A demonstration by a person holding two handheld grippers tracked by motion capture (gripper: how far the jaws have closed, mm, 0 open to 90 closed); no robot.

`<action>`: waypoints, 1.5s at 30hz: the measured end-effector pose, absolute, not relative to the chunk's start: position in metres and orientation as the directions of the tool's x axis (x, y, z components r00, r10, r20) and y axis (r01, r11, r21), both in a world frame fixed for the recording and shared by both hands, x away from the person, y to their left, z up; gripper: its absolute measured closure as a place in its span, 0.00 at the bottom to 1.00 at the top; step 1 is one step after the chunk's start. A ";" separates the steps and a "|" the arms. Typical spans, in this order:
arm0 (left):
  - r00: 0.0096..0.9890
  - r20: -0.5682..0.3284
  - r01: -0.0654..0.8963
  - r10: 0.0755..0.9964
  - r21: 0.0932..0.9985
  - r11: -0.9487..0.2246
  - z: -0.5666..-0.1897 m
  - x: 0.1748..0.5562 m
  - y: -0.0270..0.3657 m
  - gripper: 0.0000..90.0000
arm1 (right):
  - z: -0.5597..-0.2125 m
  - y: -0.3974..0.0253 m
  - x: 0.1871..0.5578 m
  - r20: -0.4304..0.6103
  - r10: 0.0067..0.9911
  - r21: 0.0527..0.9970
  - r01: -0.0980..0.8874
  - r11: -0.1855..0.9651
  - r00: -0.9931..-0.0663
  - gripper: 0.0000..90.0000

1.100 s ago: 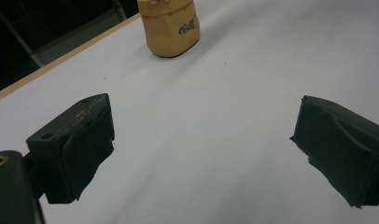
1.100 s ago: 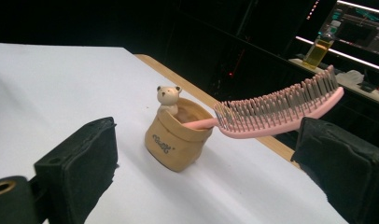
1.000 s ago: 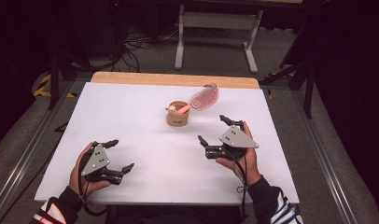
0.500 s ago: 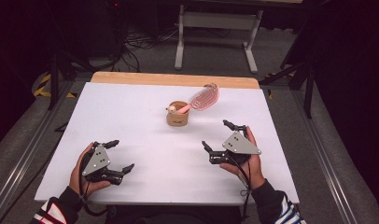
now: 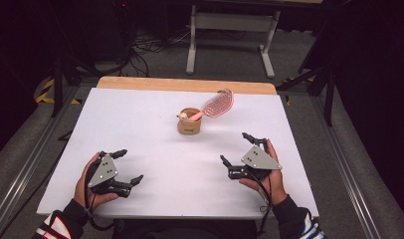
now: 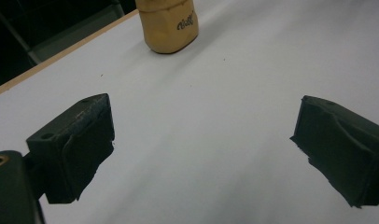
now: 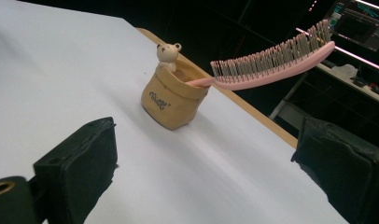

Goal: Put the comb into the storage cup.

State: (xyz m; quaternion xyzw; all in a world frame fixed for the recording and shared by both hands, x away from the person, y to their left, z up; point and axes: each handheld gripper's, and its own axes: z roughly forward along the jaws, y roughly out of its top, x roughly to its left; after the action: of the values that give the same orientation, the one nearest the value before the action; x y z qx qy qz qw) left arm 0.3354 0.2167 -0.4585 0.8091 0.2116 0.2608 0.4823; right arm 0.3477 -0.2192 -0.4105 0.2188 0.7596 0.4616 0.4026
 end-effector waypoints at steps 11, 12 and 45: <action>0.777 0.214 0.095 0.592 0.890 -0.445 -0.459 0.336 0.217 0.07 | -0.420 -0.234 0.344 -0.409 0.717 0.877 -0.025 0.480 -0.564 0.07; 0.777 0.214 0.095 0.592 0.890 -0.446 -0.459 0.336 0.217 0.07 | -0.423 -0.238 0.343 -0.411 0.719 0.874 -0.019 0.485 -0.560 0.07; 0.761 0.219 0.100 0.611 0.891 -0.443 -0.457 0.339 0.218 0.07 | -0.457 -0.279 0.338 -0.335 0.783 0.888 0.100 0.448 -0.524 0.04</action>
State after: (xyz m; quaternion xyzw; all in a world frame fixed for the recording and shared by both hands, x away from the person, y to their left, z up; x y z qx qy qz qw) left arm 0.3393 0.2182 -0.4569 0.8066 0.2206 0.2666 0.4792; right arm 0.3383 -0.2791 -0.4572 0.2923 0.7557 0.4367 0.3908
